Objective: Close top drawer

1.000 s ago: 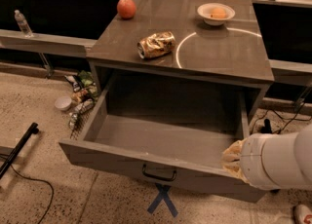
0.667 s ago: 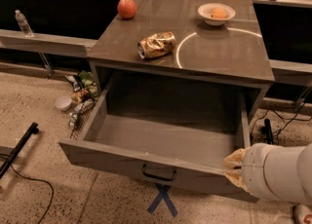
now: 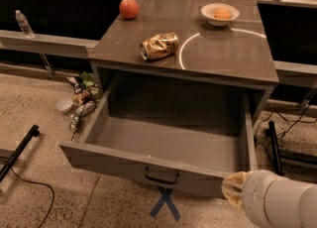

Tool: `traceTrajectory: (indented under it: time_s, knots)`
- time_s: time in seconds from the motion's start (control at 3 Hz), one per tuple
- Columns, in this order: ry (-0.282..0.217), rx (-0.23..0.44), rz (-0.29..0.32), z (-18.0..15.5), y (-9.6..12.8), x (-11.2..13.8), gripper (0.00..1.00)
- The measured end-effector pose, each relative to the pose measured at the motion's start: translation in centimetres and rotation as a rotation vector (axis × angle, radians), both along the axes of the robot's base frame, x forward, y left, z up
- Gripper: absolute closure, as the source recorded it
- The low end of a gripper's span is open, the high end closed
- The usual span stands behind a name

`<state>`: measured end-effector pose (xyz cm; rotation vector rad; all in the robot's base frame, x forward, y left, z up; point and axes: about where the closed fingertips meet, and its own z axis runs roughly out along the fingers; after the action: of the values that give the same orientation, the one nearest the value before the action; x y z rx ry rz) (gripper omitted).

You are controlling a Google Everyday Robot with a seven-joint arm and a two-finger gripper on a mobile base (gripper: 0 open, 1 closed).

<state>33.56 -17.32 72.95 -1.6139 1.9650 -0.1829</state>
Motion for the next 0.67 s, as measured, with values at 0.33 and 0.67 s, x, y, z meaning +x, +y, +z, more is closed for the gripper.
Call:
traceTrajectory:
  time_s: [0.33, 0.67]
  knots:
    - [-0.013, 0.012, -0.015, -2.1, 1.0, 0.1, 1.0]
    - [-0.035, 0.019, -0.023, -4.2, 1.6, 1.2, 1.0]
